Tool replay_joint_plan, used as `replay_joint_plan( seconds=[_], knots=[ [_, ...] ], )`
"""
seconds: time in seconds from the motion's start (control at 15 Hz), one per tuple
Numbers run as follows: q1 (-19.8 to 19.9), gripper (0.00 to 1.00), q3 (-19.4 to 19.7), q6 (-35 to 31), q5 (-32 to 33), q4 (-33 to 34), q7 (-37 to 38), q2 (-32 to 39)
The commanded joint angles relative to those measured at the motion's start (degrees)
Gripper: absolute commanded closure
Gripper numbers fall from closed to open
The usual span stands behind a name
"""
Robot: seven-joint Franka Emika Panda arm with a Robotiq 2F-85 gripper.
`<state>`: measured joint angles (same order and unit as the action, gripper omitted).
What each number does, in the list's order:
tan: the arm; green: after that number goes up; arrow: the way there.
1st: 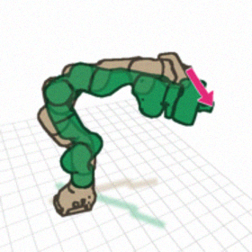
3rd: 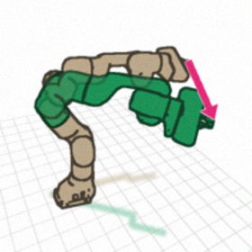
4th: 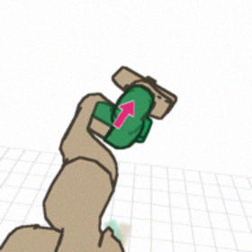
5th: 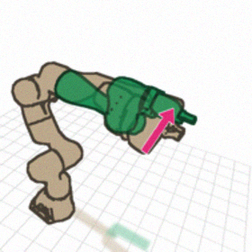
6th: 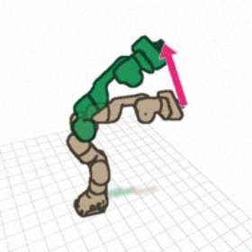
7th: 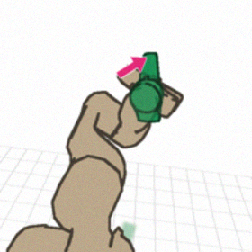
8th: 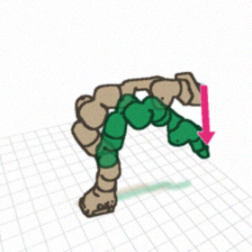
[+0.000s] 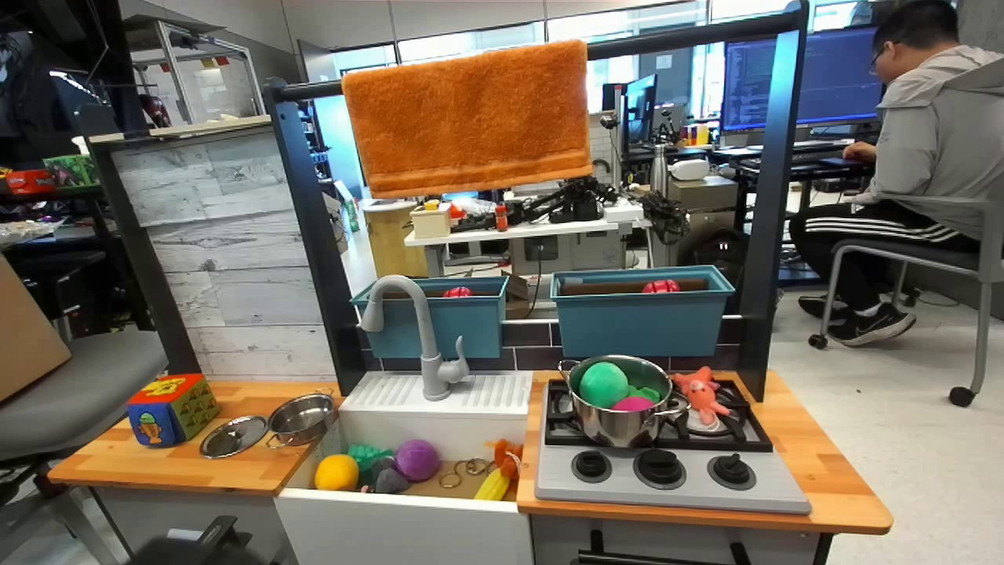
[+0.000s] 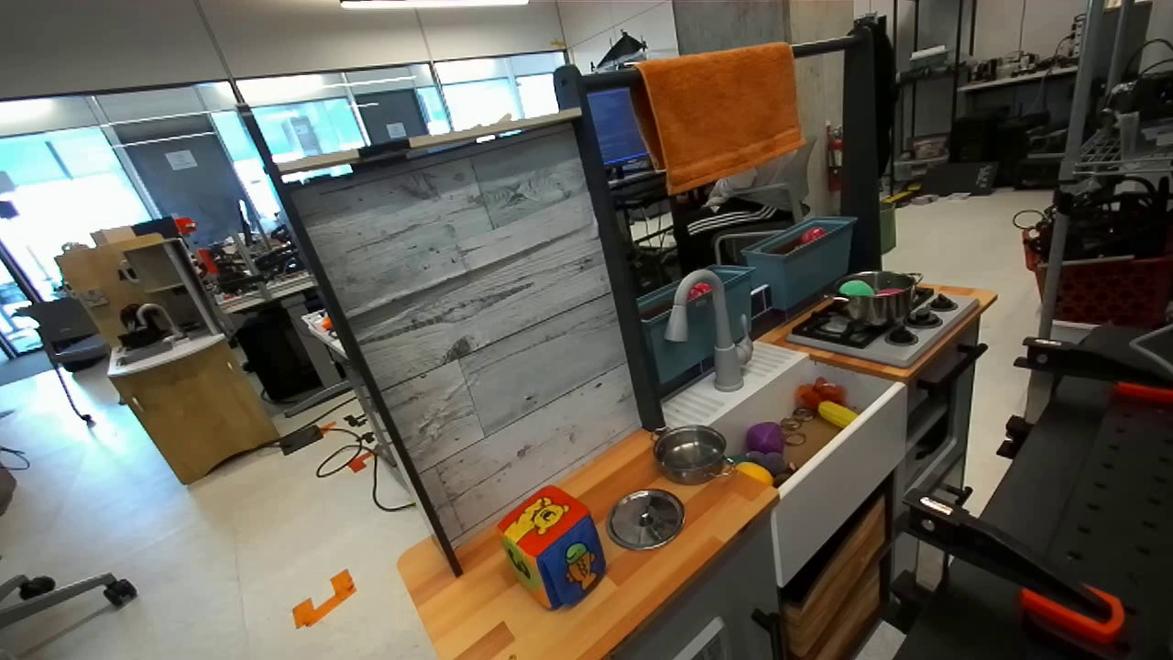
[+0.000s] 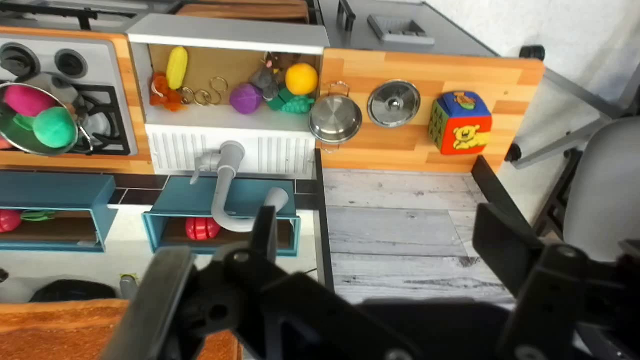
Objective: Put the orange towel in the sink
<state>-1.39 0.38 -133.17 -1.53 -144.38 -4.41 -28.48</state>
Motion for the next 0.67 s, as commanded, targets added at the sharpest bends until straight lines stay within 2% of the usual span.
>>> replay_joint_plan(
  seconds=[0.0, 0.2, 0.47, 0.6],
  knots=[
    [-0.3, 0.0, 0.3, -3.9, -3.5, 8.4, 3.6, 8.5],
    [0.5, 0.0, 0.2, -4.0, -4.7, 19.2, 7.9, 18.0],
    [2.0, 0.0, 1.0, 0.6, -6.3, 33.0, 13.3, 29.4],
    [2.8, 0.0, 1.3, 2.6, -2.6, 39.6, 18.3, 36.2]
  ],
)
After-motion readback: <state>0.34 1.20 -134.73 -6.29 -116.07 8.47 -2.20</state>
